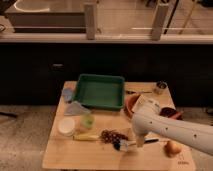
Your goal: Wipe tray with brush
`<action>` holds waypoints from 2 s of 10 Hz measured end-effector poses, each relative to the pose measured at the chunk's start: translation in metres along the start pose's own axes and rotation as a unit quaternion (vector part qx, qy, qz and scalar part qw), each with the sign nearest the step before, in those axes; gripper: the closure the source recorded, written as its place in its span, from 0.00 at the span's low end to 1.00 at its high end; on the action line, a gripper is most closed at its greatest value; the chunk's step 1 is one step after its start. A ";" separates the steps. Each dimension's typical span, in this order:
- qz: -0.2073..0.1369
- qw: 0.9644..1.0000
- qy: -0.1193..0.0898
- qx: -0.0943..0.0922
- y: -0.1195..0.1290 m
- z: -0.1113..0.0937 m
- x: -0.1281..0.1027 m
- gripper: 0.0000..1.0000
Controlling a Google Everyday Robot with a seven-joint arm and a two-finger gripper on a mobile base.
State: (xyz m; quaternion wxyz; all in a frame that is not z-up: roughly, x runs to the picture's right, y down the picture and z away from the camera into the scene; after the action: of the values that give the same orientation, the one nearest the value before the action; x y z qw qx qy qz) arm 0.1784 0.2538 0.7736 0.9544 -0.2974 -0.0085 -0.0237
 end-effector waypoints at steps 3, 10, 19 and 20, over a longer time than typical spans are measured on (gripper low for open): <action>0.009 1.000 -0.012 -0.022 0.009 0.009 0.003 0.20; 0.006 0.998 -0.009 -0.060 0.023 0.042 0.006 0.28; 0.009 0.998 -0.005 -0.069 0.026 0.032 0.010 1.00; 0.009 0.998 -0.005 -0.069 0.025 0.032 0.010 1.00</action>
State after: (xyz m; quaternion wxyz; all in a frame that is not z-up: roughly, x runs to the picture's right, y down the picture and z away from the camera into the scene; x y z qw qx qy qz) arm 0.1892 0.2922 0.7865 0.9317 -0.3628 -0.0095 -0.0143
